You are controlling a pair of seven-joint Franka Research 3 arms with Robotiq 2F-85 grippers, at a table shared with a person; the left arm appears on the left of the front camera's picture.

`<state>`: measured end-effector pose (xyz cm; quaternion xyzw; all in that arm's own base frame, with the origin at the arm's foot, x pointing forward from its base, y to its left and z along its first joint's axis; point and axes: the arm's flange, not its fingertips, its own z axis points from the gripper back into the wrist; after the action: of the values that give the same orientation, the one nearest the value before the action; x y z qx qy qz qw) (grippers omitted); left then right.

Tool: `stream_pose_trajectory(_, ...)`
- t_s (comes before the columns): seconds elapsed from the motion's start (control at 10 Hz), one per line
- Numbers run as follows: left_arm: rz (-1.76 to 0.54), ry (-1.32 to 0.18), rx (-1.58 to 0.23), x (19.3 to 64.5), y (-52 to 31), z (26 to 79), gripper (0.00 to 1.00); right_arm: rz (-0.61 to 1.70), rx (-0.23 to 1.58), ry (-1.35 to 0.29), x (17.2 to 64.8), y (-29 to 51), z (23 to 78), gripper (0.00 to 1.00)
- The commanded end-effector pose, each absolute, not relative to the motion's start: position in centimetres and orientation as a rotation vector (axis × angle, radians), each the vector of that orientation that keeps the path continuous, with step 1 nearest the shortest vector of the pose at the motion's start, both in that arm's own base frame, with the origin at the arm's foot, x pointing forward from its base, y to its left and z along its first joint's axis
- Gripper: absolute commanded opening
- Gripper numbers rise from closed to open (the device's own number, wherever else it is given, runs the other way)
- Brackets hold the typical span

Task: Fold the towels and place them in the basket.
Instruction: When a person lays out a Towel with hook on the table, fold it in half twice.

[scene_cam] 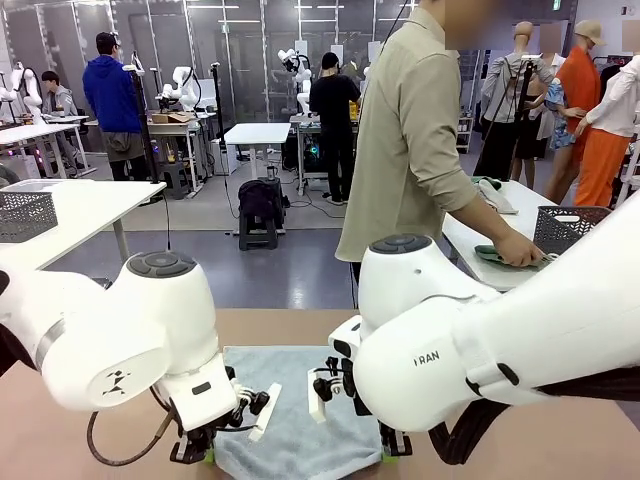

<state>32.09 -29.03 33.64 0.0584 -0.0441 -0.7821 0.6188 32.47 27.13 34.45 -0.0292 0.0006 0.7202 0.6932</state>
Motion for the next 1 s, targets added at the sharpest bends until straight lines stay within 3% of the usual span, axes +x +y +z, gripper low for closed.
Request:
stream_pose_trajectory(0.0, -1.809, -0.1, 0.213, 31.5, -30.3, 36.1, 0.04, 1.606, -0.127, 0.009, 31.6, 28.1, 36.7, 0.04)
stream_pose_trajectory(0.9, -1.698, -0.197, 0.325, 31.0, -29.5, 44.0, 0.04, 1.59, -0.187, -0.004, 31.4, 28.1, 42.7, 0.04)
